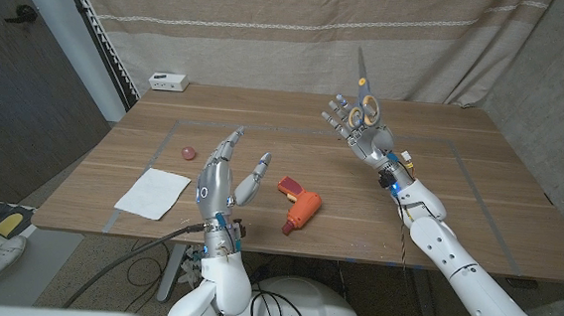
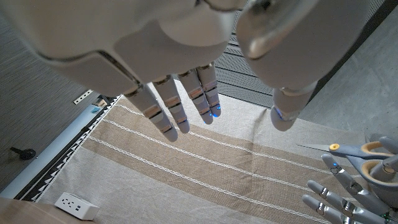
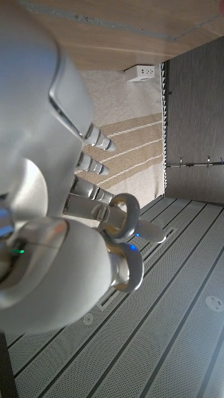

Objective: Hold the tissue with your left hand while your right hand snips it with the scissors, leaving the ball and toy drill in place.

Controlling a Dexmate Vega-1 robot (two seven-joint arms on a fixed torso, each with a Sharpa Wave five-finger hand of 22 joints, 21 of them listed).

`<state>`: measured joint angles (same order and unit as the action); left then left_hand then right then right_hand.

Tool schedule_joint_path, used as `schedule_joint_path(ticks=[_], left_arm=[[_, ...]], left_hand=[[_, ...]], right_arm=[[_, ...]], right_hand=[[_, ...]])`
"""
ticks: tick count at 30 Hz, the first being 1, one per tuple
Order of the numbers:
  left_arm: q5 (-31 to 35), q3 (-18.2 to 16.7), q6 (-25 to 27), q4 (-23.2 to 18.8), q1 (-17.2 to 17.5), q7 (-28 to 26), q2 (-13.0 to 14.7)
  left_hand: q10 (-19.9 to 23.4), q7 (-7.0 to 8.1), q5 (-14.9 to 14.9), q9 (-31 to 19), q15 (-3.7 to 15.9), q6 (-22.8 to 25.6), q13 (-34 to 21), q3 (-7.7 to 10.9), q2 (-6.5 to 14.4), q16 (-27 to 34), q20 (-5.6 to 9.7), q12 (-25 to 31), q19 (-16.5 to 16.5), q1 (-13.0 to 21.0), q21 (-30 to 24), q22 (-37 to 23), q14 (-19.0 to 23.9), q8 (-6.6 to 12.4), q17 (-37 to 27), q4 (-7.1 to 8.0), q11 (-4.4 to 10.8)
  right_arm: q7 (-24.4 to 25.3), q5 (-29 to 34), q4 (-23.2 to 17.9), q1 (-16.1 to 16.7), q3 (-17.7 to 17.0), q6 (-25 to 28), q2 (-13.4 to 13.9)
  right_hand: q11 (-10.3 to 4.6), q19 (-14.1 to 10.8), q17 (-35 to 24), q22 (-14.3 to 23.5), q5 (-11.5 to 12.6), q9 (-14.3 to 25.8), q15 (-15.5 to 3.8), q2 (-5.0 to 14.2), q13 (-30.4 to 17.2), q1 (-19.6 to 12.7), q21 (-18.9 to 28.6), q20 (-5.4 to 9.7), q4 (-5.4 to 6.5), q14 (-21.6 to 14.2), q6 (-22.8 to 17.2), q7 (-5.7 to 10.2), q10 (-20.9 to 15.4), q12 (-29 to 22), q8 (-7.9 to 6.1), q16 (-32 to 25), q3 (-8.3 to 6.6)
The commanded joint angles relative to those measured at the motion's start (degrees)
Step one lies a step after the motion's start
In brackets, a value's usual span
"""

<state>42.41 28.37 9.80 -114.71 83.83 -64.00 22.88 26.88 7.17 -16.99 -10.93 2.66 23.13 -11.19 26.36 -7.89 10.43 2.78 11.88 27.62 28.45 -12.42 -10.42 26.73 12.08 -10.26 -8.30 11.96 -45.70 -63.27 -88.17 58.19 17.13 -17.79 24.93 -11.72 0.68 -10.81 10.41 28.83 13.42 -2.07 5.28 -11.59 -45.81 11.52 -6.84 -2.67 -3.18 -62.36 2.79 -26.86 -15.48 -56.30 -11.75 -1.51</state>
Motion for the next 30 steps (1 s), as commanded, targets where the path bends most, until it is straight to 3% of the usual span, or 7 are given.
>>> schedule_joint_path(ticks=[1,5,9,18,21,25,30], left_arm=[[0.5,-0.9,-0.8,0.2,0.9,0.0,-0.7],[0.5,-1.0,-0.9,0.1,1.1,0.0,-0.7],[0.3,-1.2,-1.1,0.0,1.3,0.0,-0.8],[-0.3,-0.8,-0.4,-0.3,0.7,0.0,-0.1],[-0.9,-0.4,0.0,-0.3,0.2,0.0,0.4],[-1.3,0.0,0.4,-0.3,-0.3,0.0,0.8],[-1.7,0.4,0.9,-0.4,-0.7,0.0,1.2]], left_hand=[[0.3,0.05,-0.3,-0.1,9.66,0.7,-0.2,-0.26,0.0,0.5,4.76,0.2,0.2,0.4,0.3,-0.1,0.6,0.35,-0.1,-0.05,-0.16],[0.3,0.15,-0.3,-0.1,9.67,0.7,-0.2,-0.25,0.1,0.5,4.77,0.2,0.2,0.5,0.3,-0.1,0.6,0.31,-0.1,-0.07,-0.20],[0.4,0.05,-0.2,-0.1,9.67,0.8,-0.2,-0.24,0.1,0.5,4.84,0.2,0.2,0.5,0.3,-0.1,0.6,0.28,-0.1,-0.08,-0.14],[0.4,0.07,-0.2,-0.1,9.68,0.8,-0.2,-0.22,0.1,0.5,4.74,0.2,0.3,0.6,0.3,-0.1,0.6,0.26,-0.1,-0.09,-0.13],[0.5,0.10,-0.2,-0.1,9.68,0.9,-0.2,-0.21,0.1,0.5,4.71,0.2,0.3,0.6,0.3,-0.1,0.6,0.24,-0.1,-0.09,-0.10],[0.5,0.04,-0.2,-0.1,9.67,1.0,-0.2,-0.21,0.1,0.5,4.71,0.2,0.2,0.6,0.4,-0.1,0.7,0.25,-0.1,-0.09,-0.18],[0.5,0.18,-0.2,-0.1,9.68,1.1,-0.2,-0.20,0.2,0.5,4.77,0.2,0.2,0.7,0.4,-0.1,0.7,0.26,-0.1,-0.09,-0.12]], right_arm=[[6.5,3.1,-3.3,1.4,0.7,-0.8,2.3],[6.7,3.7,-3.4,1.1,1.2,-1.2,2.9],[6.2,4.1,-2.7,0.7,2.1,-1.1,3.3],[3.4,-1.0,-0.2,-0.2,2.3,1.5,1.5],[3.5,-1.2,0.2,-0.2,2.2,1.7,1.2],[3.3,-2.7,0.7,-0.1,1.8,2.6,0.5],[1.9,-5.0,2.0,-0.3,1.5,4.0,-1.0]], right_hand=[[-0.18,-0.8,-0.1,0.1,-0.1,-1.2,-0.37,-0.65,-0.2,0.6,0.4,0.01,0.13,-1.1,-2.5,0.38,-1.8,-0.6,0.51,-0.5,1.04],[-0.33,-1.0,0.0,0.1,0.1,-2.0,-0.45,-2.28,-0.1,0.1,0.3,0.00,-0.65,-0.9,-1.2,1.03,-0.8,0.1,1.50,-0.1,2.01],[0.47,-0.5,0.0,0.1,1.2,0.8,0.45,-3.73,-0.1,-1.8,0.0,-0.56,-2.14,0.4,2.9,2.68,1.6,1.4,0.82,0.5,2.90],[2.12,-0.5,-0.1,0.1,2.3,2.9,0.73,-3.25,-0.1,-4.0,0.0,-0.90,-3.19,0.5,4.2,2.91,1.8,1.8,-0.58,0.5,2.56],[2.00,-0.5,-0.1,0.1,2.5,3.3,0.69,-3.19,-0.1,-4.3,0.1,-0.97,-3.30,0.4,4.3,2.99,1.5,1.6,-0.98,0.4,2.58],[2.19,-1.0,-0.2,0.1,3.0,5.0,0.57,-3.27,-0.2,-4.5,0.2,-1.14,-3.40,-0.4,3.4,2.65,1.1,1.6,-2.88,0.1,2.91],[0.97,-1.4,-0.3,0.1,3.4,7.0,0.00,-3.41,-0.3,-4.6,0.3,-1.18,-3.39,-1.5,2.8,2.48,0.1,1.3,-5.00,-0.2,3.39]])
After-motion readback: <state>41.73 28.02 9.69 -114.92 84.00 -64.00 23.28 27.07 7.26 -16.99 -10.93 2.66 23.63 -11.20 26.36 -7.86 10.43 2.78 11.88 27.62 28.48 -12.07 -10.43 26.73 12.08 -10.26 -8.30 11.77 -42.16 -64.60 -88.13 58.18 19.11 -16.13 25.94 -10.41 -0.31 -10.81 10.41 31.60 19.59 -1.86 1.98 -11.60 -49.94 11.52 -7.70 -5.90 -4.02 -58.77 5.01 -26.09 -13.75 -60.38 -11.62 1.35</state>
